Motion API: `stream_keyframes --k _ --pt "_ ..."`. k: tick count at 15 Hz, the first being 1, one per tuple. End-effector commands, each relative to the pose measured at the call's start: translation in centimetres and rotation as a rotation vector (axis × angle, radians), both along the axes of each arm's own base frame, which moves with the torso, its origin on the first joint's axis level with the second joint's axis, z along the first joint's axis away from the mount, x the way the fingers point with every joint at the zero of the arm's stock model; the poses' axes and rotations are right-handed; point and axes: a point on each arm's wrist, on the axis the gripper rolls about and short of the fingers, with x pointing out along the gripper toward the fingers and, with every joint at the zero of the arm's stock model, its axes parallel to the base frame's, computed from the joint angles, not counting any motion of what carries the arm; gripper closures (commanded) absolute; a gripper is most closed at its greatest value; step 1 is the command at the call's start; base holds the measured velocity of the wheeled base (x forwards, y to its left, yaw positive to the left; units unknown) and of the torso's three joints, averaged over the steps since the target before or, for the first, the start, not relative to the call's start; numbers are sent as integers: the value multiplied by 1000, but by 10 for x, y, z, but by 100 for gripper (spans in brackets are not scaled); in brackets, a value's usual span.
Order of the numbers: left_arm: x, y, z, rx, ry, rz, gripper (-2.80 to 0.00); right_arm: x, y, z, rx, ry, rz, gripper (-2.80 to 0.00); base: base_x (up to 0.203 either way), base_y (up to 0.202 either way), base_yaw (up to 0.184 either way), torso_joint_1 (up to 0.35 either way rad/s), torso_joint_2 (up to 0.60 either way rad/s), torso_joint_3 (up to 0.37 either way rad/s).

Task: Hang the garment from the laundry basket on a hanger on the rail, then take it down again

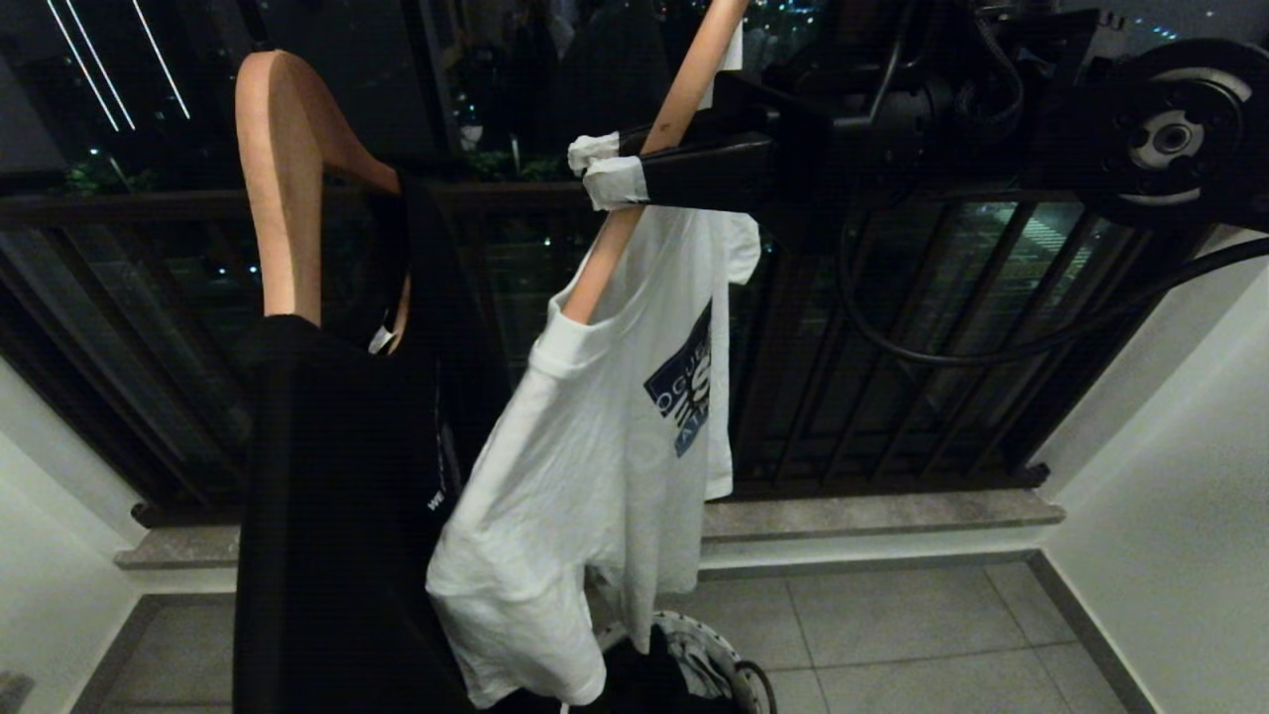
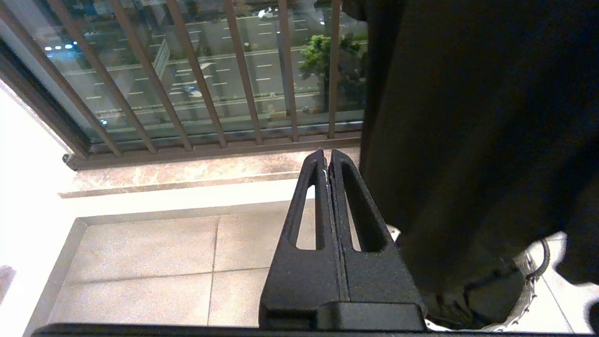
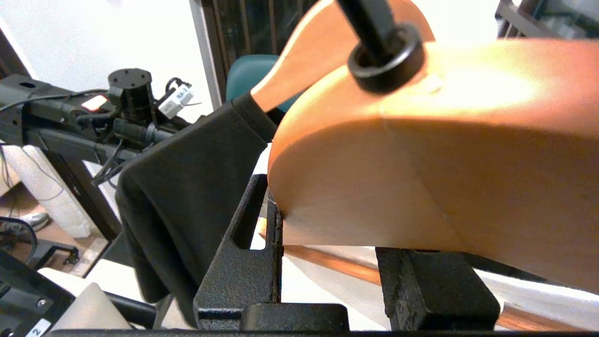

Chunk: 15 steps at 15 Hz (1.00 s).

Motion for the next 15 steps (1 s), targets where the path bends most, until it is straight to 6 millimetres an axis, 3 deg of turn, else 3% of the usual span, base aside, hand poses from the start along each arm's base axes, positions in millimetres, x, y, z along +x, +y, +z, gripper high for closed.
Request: stream_keyframes --k 1,15 --pt "0 0 -1 0 2 0 0 -1 3 -1 0 0 13 0 0 0 0 0 0 0" --pt "0 0 -1 0 2 0 0 -2 1 -1 -4 5 10 0 0 0 0 0 0 0"
